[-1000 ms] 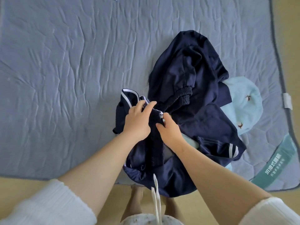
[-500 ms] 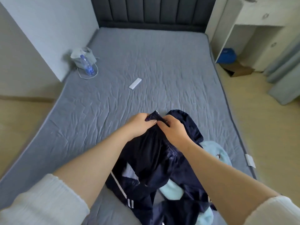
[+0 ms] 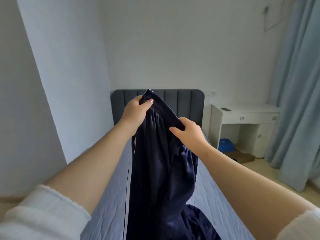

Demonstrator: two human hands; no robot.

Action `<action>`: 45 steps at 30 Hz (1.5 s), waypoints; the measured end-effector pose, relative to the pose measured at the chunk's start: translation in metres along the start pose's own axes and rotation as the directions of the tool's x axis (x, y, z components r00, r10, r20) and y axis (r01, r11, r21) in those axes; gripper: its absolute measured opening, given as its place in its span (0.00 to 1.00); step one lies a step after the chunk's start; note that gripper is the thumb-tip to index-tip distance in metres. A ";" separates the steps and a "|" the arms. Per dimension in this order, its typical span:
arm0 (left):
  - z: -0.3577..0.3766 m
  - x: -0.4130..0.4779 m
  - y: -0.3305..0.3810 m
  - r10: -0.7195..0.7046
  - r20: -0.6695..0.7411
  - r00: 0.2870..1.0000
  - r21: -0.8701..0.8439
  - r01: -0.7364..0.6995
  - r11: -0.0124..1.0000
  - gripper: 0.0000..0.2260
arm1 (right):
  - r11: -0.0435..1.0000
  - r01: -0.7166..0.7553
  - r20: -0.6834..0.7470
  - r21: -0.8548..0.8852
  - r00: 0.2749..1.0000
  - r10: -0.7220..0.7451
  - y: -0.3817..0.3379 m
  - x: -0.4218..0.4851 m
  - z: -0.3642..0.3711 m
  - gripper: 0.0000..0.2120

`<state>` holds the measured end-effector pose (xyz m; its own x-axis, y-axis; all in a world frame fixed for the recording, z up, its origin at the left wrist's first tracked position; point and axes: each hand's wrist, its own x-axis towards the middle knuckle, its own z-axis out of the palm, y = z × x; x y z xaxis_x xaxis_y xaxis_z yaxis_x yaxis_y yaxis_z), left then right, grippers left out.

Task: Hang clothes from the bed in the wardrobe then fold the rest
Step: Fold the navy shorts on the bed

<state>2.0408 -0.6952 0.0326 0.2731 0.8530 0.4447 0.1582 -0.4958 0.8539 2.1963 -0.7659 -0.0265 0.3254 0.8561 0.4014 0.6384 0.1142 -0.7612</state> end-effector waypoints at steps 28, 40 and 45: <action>-0.102 0.014 0.062 -0.039 -0.345 0.938 -0.381 -0.102 0.919 0.06 | 0.811 -0.158 0.089 0.563 0.987 0.131 -0.145 0.024 -0.081 0.10; -0.144 0.011 0.082 0.047 0.106 0.993 -0.031 -0.044 0.999 0.10 | 0.687 -0.029 -0.150 0.726 0.968 0.199 -0.135 0.017 -0.067 0.03; -0.163 0.016 0.083 0.005 0.107 0.994 -0.119 0.008 0.993 0.08 | 0.631 -0.071 -0.066 0.772 0.979 0.191 -0.129 0.013 -0.080 0.08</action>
<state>1.9038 -0.6963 0.1550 0.3734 0.8285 0.4173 0.0464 -0.4660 0.8836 2.1737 -0.8093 0.1177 0.4866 0.8272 0.2811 -0.1591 0.4003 -0.9025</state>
